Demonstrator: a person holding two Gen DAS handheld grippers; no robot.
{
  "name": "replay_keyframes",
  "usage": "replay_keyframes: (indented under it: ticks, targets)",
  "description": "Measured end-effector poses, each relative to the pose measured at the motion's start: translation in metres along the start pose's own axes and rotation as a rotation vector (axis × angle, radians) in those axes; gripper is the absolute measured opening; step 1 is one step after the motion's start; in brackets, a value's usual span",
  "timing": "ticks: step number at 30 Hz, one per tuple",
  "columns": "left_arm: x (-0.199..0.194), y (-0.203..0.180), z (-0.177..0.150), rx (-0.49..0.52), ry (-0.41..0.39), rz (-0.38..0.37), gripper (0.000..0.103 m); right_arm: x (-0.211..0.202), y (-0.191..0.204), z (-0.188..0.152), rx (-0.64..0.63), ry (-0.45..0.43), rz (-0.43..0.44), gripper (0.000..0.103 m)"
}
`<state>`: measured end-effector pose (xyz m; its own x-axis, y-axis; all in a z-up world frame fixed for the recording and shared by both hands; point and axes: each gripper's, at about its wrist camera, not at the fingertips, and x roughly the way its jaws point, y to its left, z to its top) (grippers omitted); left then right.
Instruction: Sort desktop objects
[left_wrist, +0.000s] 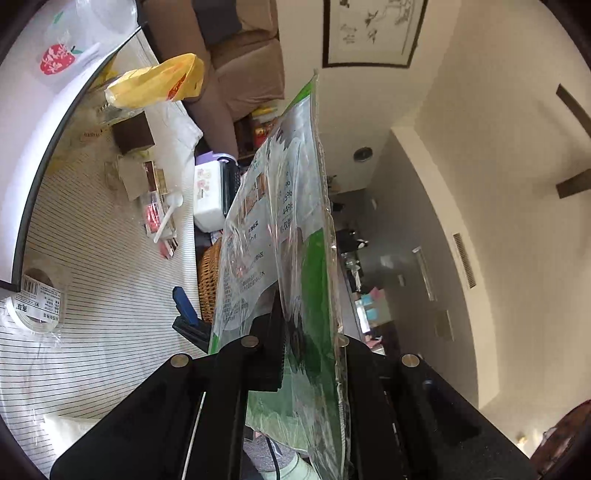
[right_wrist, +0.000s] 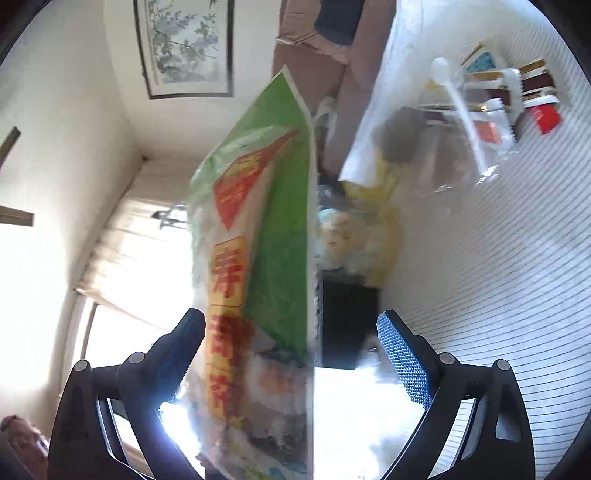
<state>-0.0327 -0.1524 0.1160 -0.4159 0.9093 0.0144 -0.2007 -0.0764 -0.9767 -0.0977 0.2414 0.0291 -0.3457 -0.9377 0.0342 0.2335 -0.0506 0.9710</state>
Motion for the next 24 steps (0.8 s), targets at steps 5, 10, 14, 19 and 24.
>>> replay_keyframes:
  ticks: [5,10,14,19,24]
  targets:
    - [-0.018,-0.013,0.007,0.078,-0.032,0.046,0.009,0.013,0.046,-0.006,-0.228,0.032,-0.089,0.050]
    - [-0.050,-0.028,0.008,0.159,-0.120,0.126,0.010,0.049,0.084,-0.003,-0.390,0.065,-0.160,0.040]
    - [-0.071,-0.040,0.003,0.248,-0.231,0.249,0.011,0.110,0.111,0.020,-0.496,0.164,-0.213,0.037]
    - [-0.082,-0.064,-0.004,0.407,-0.381,0.395,0.018,0.215,0.150,0.043,-0.636,0.371,-0.266,0.034]
    - [-0.093,-0.047,0.010,0.372,-0.515,0.528,0.021,0.327,0.159,0.042,-0.753,0.568,-0.305,0.034]
